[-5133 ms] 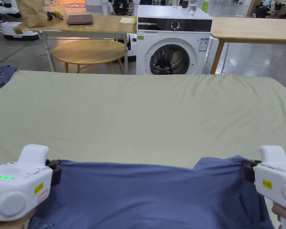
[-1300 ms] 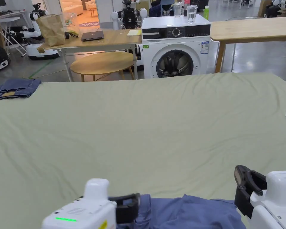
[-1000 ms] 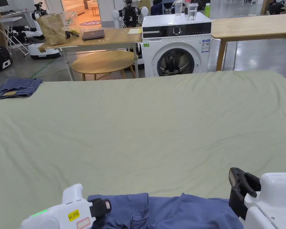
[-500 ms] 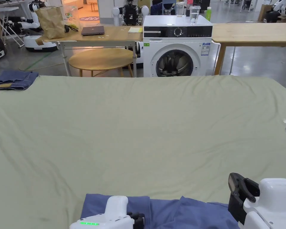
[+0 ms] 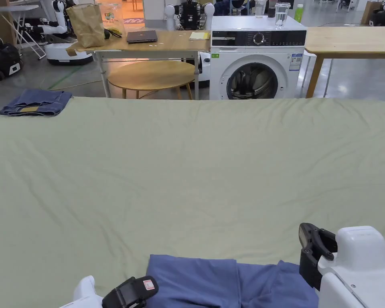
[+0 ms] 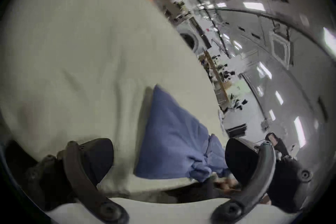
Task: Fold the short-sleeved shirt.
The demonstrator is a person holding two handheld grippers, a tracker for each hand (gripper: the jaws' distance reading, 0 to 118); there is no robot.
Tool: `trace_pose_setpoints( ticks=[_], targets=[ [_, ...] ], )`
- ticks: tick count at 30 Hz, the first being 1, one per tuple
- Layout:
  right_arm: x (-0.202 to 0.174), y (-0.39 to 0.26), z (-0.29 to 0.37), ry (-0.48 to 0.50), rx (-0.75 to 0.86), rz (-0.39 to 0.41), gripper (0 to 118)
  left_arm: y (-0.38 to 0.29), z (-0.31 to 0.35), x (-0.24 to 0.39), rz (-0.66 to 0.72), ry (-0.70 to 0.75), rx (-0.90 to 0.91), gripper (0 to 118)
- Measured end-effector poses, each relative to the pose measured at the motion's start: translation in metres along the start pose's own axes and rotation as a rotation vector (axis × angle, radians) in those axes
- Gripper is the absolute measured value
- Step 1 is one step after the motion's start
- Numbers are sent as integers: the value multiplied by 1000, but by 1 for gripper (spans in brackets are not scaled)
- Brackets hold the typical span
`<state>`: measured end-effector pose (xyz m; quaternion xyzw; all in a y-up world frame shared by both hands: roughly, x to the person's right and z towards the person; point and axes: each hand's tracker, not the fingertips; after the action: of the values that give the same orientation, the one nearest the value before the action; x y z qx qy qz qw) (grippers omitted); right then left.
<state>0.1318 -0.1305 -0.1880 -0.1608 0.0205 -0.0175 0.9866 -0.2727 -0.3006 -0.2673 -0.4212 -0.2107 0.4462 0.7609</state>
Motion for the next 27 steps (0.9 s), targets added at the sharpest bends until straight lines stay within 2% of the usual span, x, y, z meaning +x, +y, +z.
trace_pose_setpoints(
  ticks=[2, 4, 6, 7, 9, 10, 11, 12, 16, 20, 22, 24, 27],
  targets=[
    [-4, 1, 3, 0, 3, 9, 0, -7, -22, -20, 116, -176, -40, 118],
    [-6, 1, 5, 2, 2, 19, 0, -4, -38, -21, 158, -347, -64, 116],
    [-6, 2, 8, -4, -4, 38, 0, -5, -57, -18, 194, -354, -97, 115],
    [-6, 1, 9, -10, -5, 47, 0, -5, -65, -16, 184, -333, -89, 107],
    [-4, 1, 13, -19, -4, 51, 0, -5, -77, -8, 179, -168, -90, 40],
    [-3, 2, 15, -20, -6, 46, 0, -8, -78, -1, 133, -53, -91, 17],
    [-1, 2, 17, -25, -7, 43, 0, -9, -73, 2, 77, -28, -72, 16],
    [1, 2, 19, -32, -4, 43, 0, -8, -67, 10, 58, -97, -20, 15],
    [12, 2, 25, -56, 1, 49, 0, 13, -23, 26, -126, 17, 100, 14],
    [19, -2, 23, -73, 3, 46, 0, 28, 18, 64, -506, 264, 141, 14],
    [23, -4, 21, -69, 1, 31, 0, 19, 21, 96, -629, 302, 147, 14],
    [26, -6, 19, -68, 0, 19, 0, -3, 11, 135, -825, 325, 140, 14],
    [35, -11, 21, -81, -3, 12, 0, -50, -32, 189, -1070, 360, 63, 14]
  ],
)
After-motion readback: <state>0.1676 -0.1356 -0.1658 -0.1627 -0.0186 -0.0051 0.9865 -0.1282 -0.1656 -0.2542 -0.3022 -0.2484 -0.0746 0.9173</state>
